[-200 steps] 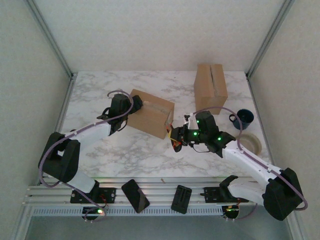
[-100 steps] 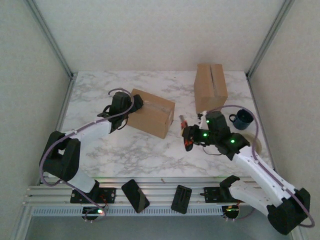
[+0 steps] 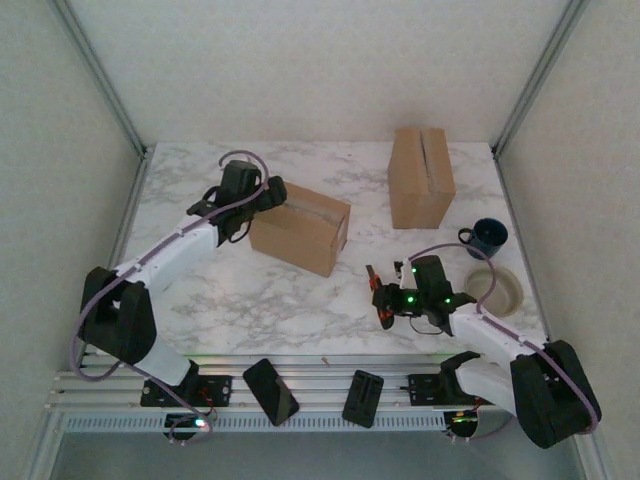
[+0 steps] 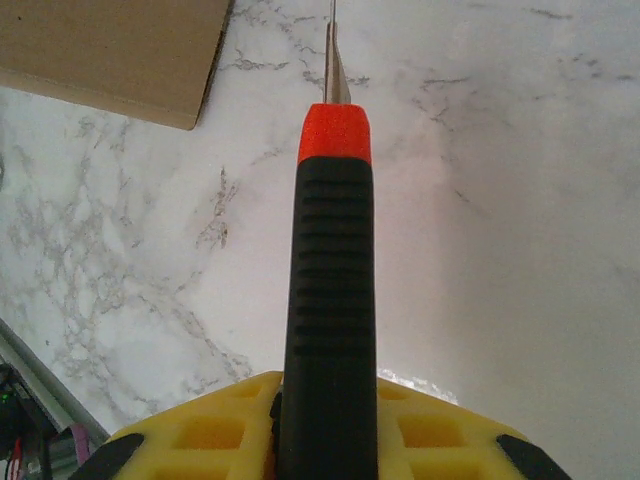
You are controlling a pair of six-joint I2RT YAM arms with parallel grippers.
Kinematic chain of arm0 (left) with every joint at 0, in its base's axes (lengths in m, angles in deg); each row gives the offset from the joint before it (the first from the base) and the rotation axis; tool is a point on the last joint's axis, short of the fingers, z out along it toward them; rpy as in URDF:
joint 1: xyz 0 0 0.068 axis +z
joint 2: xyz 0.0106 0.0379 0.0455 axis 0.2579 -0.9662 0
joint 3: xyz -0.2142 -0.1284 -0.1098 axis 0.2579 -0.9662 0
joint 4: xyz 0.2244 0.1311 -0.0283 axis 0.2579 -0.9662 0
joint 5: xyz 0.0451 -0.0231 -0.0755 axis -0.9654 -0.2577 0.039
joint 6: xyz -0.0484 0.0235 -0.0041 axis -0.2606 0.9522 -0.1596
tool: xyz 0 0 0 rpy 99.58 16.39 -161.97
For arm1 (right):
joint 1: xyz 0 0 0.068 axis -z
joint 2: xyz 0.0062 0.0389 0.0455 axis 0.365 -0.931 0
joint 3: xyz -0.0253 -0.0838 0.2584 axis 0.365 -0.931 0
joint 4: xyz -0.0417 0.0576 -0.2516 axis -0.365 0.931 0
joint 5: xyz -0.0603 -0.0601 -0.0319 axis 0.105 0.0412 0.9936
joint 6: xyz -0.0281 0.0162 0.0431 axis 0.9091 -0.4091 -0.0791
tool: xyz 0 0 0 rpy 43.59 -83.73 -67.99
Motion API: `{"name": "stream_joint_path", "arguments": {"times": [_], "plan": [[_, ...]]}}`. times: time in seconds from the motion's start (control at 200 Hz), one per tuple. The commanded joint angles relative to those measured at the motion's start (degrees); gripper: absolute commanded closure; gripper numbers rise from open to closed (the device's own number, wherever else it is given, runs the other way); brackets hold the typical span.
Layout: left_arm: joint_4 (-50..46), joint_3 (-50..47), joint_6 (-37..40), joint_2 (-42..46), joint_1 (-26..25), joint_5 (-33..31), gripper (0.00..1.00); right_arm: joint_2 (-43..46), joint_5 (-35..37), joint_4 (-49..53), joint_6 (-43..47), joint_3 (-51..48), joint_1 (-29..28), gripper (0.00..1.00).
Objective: Unpack the express box
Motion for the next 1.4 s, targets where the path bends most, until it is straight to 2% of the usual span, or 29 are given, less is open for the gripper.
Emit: {"name": "stream_joint_path", "arguments": {"times": [0.0, 0.381, 0.611, 0.711, 0.856, 0.911, 0.966, 1.147, 1.237, 1.322, 1.392], "plan": [[-2.96, 1.46, 1.74, 4.44, -0.28, -1.70, 0.00, -1.90, -0.15, -14.05, 0.48, -0.77, 0.30, 1.00], [-4.30, -3.14, -0.89, 14.73, -0.28, -2.95, 0.00, -17.90, 10.27, -12.26, -5.77, 3.59, 0.22, 1.00], [-11.14, -5.13, -4.36, 18.29, -0.38, -3.21, 0.00, -19.24, 15.17, -2.55, -10.11, 6.12, -0.12, 1.00], [-13.12, -8.56, -7.70, 20.95, -0.37, -3.09, 0.00, -17.56, 18.26, 4.64, -12.56, 8.08, -0.14, 0.82], [-14.76, -15.39, -12.71, 24.49, -0.37, -1.84, 0.00, -13.00, 22.15, 13.64, -15.19, 8.51, -0.14, 0.40], [-14.99, -18.04, -14.26, 25.17, -0.45, -1.35, 0.00, -10.40, 23.28, 16.34, -15.61, 8.63, -0.15, 0.28], [-14.87, -20.74, -15.85, 25.65, -0.46, -0.71, 0.00, -7.85, 24.25, 19.13, -15.49, 9.21, -0.14, 0.19], [-11.15, -29.15, -21.14, 27.47, -0.55, 1.49, 0.04, 1.20, 23.87, 29.33, -7.72, 17.26, -0.43, 0.01], [-8.27, -32.48, -22.58, 26.34, -0.55, 2.12, 0.08, 3.52, 19.53, 32.68, 0.15, 25.48, -0.64, 0.01], [-4.69, -33.61, -22.90, 23.09, -0.55, 2.40, 0.08, 0.79, 13.15, 34.58, 7.32, 35.76, -0.58, 0.01], [-1.01, -33.69, -22.99, 19.47, -0.46, 2.16, 0.08, -5.42, 7.55, 36.66, 13.31, 45.88, -0.61, 0.01]]}}
